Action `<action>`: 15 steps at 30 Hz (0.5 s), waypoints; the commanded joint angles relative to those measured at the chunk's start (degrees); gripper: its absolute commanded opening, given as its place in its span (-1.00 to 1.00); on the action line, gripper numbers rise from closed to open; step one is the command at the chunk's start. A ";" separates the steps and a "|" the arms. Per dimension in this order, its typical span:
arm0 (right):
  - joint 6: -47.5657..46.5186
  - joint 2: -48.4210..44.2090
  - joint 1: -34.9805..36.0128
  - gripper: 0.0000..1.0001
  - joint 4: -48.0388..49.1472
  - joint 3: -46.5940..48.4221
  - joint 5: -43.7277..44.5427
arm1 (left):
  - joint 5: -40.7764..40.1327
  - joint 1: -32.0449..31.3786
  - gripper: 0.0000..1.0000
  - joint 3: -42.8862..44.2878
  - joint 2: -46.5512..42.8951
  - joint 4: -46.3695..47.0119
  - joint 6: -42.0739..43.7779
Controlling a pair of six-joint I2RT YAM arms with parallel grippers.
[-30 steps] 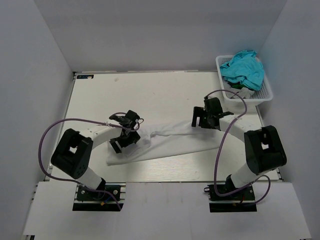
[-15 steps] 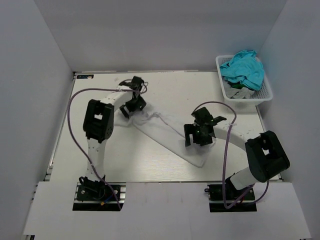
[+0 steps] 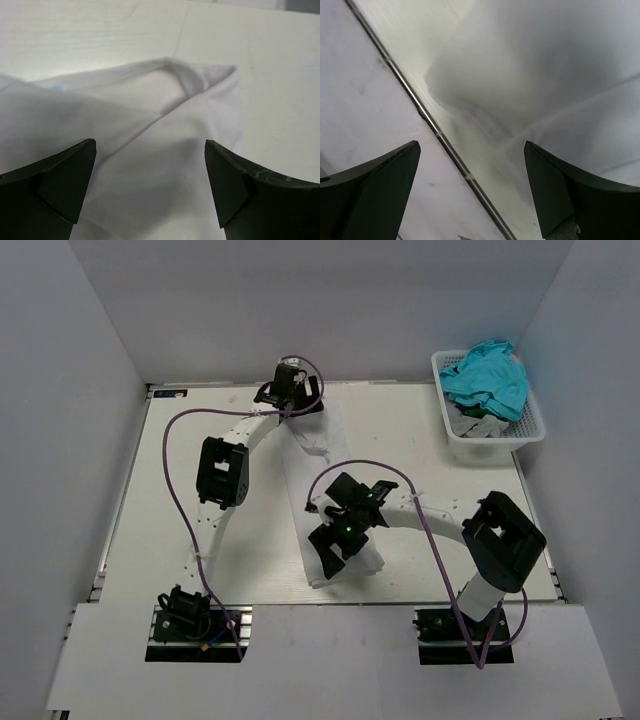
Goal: Fold and stack the t-shirts
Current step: Rotate the tshirt 90 degrees
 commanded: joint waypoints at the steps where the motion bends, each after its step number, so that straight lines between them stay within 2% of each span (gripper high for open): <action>1: -1.41 -1.31 0.27 0.81 3.20 4.42 -4.83 | 4.28 -0.27 1.00 5.28 -0.04 5.64 1.60; 6: 0.86 -5.26 -0.08 0.81 3.64 6.09 4.49 | 0.94 -0.27 1.00 5.81 -2.76 6.69 -0.87; 10: 6.82 -13.84 -0.69 0.81 4.43 3.64 13.77 | 6.56 0.34 1.00 8.01 -9.24 2.49 -1.75; 13: 13.85 -17.21 -2.27 0.81 2.07 0.12 25.72 | 4.82 -0.27 1.00 0.84 -17.32 -4.11 -0.52; 15: 16.86 -20.47 -3.16 0.81 -0.38 -2.51 30.50 | 1.84 -1.58 1.00 -11.71 -28.74 -6.85 -0.52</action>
